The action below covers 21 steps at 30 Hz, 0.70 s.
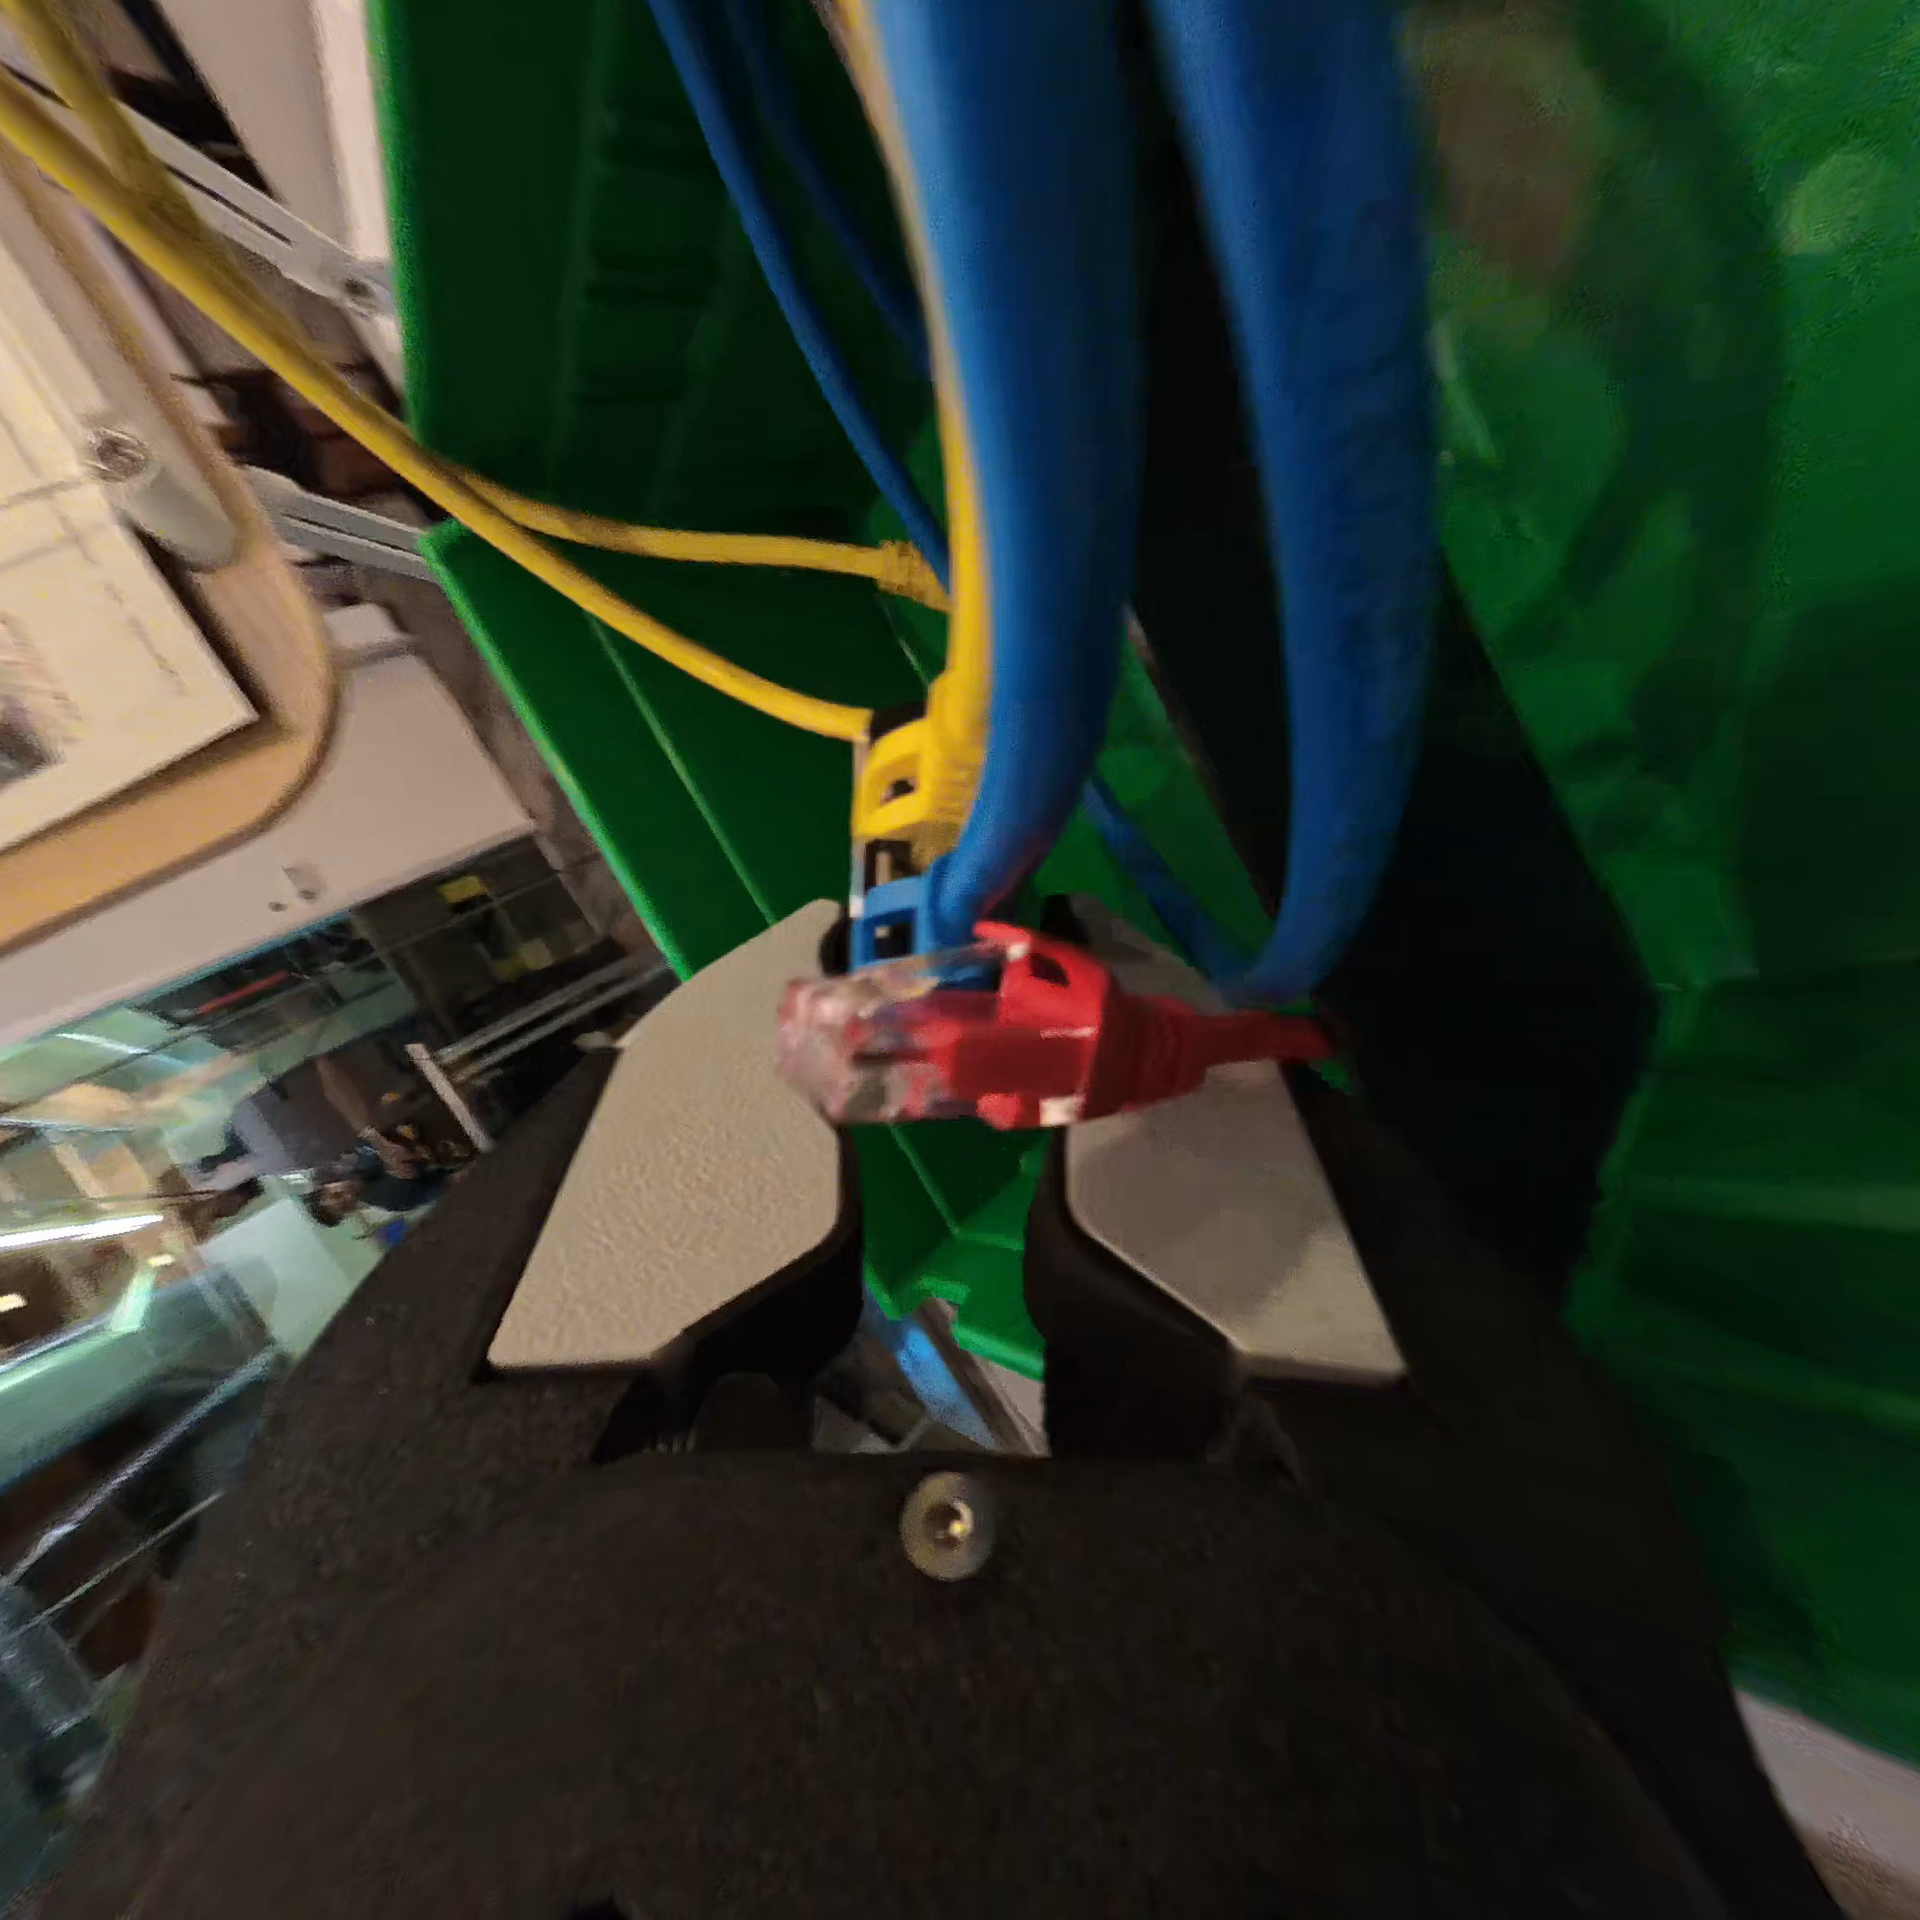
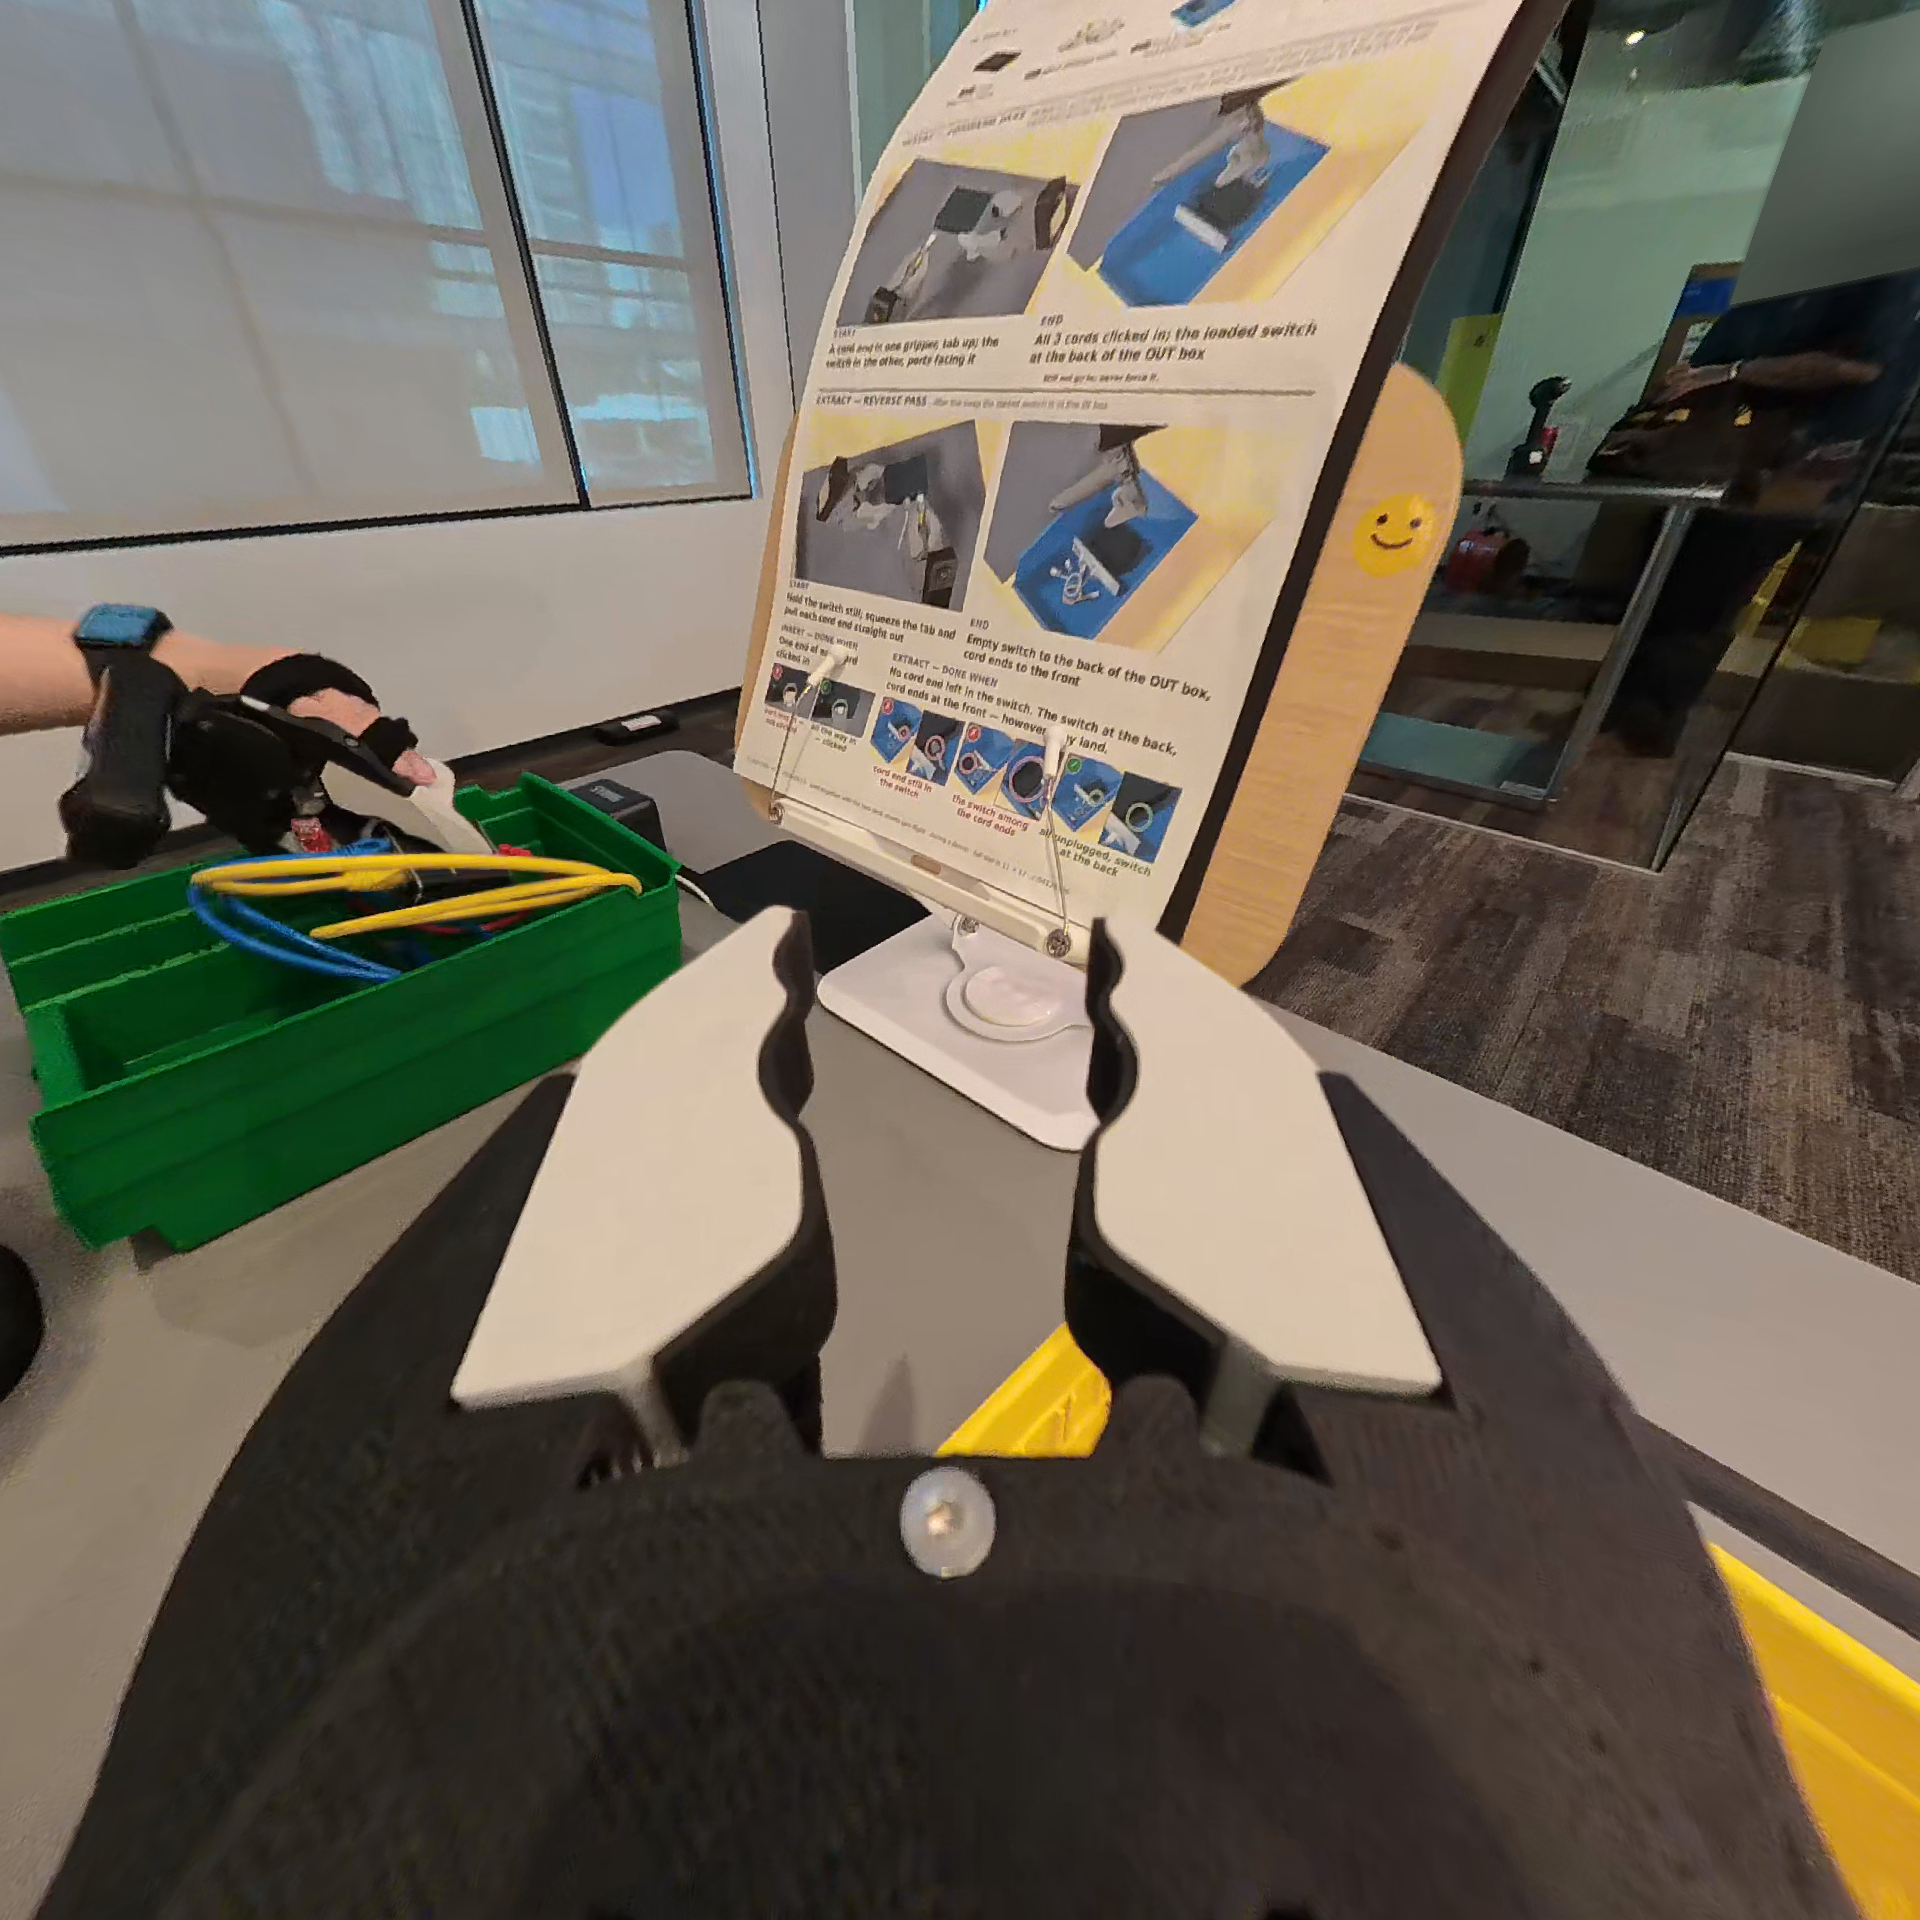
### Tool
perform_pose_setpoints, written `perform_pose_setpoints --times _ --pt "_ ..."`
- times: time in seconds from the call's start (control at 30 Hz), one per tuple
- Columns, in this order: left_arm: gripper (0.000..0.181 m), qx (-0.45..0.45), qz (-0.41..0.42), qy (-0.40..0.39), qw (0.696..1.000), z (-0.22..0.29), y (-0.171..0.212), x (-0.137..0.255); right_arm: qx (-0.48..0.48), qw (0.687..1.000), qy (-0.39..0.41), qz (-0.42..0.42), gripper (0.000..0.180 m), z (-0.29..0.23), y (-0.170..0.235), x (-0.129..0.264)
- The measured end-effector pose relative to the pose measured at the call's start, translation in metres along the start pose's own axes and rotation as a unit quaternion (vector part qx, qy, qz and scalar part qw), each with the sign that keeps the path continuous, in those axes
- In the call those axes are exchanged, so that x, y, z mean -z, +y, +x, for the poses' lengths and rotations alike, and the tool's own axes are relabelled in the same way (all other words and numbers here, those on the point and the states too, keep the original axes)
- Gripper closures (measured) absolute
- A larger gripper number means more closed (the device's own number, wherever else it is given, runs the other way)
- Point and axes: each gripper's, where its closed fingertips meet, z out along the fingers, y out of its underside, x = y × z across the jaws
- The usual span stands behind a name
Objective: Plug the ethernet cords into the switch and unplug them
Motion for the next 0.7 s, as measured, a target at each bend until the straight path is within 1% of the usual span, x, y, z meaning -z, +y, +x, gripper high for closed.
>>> perform_pose_setpoints --times 0.03,0.17,0.23,0.3,0.4,0.57,0.7 --pt "0.154 -0.006 0.008 -0.020 1.000 -0.003 -0.003 0.000 -0.002 1.000 -0.002 -0.004 0.128 0.000 0.003 -0.002" --pt "0.154 0.040 -0.022 -0.032 0.998 -0.010 0.008 0.003 -0.015 1.000 -0.021 -0.018 0.129 -0.005 0.012 -0.010" --pt "0.154 0.069 -0.042 -0.052 0.995 -0.023 0.015 0.011 -0.016 0.999 -0.028 -0.025 0.130 -0.007 0.015 -0.012" --pt "0.154 0.097 -0.066 -0.045 0.992 -0.032 0.021 0.021 -0.018 0.999 -0.040 -0.030 0.130 -0.011 0.017 -0.014" --pt "0.154 0.122 -0.095 -0.058 0.986 -0.054 0.019 0.042 -0.030 0.997 -0.061 -0.032 0.130 -0.019 0.019 -0.018" --pt "0.154 0.114 -0.144 -0.085 0.979 -0.090 0.004 0.081 -0.030 0.994 -0.099 -0.035 0.130 -0.038 0.016 -0.019" --pt "0.154 0.117 -0.188 -0.110 0.969 -0.119 -0.006 0.116 -0.028 0.992 -0.123 -0.014 0.131 -0.050 0.003 -0.013"
